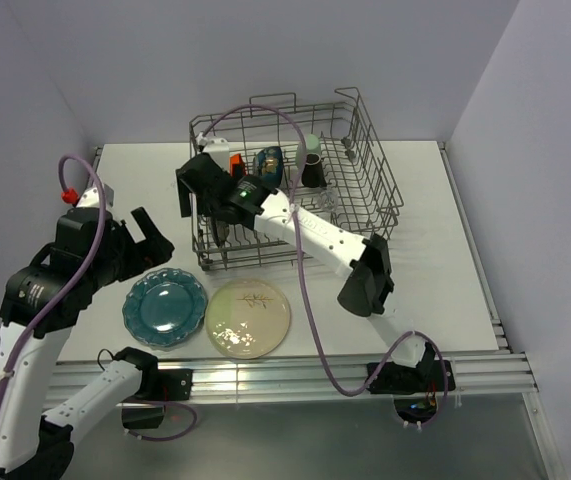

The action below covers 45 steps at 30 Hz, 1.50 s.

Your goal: Load the mixed dishes into the dish rack

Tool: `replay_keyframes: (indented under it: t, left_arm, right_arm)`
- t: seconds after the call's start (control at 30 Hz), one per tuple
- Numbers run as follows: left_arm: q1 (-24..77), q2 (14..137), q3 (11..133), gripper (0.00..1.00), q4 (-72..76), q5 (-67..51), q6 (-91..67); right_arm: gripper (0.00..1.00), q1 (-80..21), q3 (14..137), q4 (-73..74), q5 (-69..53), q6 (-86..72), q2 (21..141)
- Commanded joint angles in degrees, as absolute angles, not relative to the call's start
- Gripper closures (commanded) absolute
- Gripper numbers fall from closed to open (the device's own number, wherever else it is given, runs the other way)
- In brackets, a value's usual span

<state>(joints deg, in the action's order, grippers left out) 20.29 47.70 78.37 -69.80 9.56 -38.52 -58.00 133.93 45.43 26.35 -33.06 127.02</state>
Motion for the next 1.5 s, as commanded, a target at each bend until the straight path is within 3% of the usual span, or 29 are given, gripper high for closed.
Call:
replay_keyframes:
  t: [0.0, 0.4, 0.6, 0.83, 1.03, 1.1, 1.17, 1.2, 1.23, 1.33, 1.37, 1.47]
  left_arm:
    - [20.21, 49.04, 76.65, 0.01, -70.93, 6.95, -39.99]
    - [20.21, 46.67, 63.38, 0.01, -66.89, -5.52, -46.67]
    - [20.21, 45.88, 58.2, 0.01, -63.99, -8.61, -50.0]
    - [20.21, 44.04, 51.33, 0.01, -60.73, -8.62, -57.65]
    - [20.21, 42.62, 46.24, 0.01, -53.36, -10.63, -61.96]
    - [20.21, 44.03, 44.74, 0.1, -49.94, -12.21, -62.23]
    - [20.21, 47.36, 44.12, 0.24, -47.38, -13.44, -61.88]
    - [20.21, 48.68, 44.12, 0.4, -44.85, -13.97, -61.18]
    - [20.21, 52.08, 44.3, 0.44, -43.95, -14.41, -60.65]
    - [20.21, 58.7, 47.1, 0.51, -43.59, -13.1, -58.89]
    - [20.21, 59.84, 48.24, 0.51, -43.42, -12.31, -58.71]
    - [20.04, 63.01, 49.04, 0.52, -40.44, -10.02, -58.8]
  right_arm:
    - [0.0, -58.36, 134.04, 46.76, 24.88, -31.64, 119.54]
    - [0.0, -59.32, 127.89, 48.77, 23.2, -28.83, 107.51]
    - [0.0, -60.47, 109.89, 50.97, 23.82, -30.58, 91.6]
    - [0.01, -62.75, 77.02, 43.95, 17.68, -36.29, 68.57]
    - [0.11, -62.58, 60.13, 37.62, 8.79, -41.04, 60.38]
    - [0.3, -61.79, 58.62, 37.35, 5.63, -40.61, 61.43]
    - [0.69, -61.35, 58.97, 38.23, 5.45, -39.64, 62.31]
    - [0.89, -61.26, 58.89, 38.23, 5.45, -39.38, 62.84]
    - [0.92, -60.91, 58.54, 38.41, 5.19, -39.46, 63.02]
    - [0.87, -57.84, 54.33, 36.31, 0.48, -41.04, 62.49]
    - [0.75, -55.66, 50.14, 32.91, -2.34, -41.83, 62.06]
    - [0.57, -52.75, 40.22, 23.61, -11.67, -45.87, 59.6]
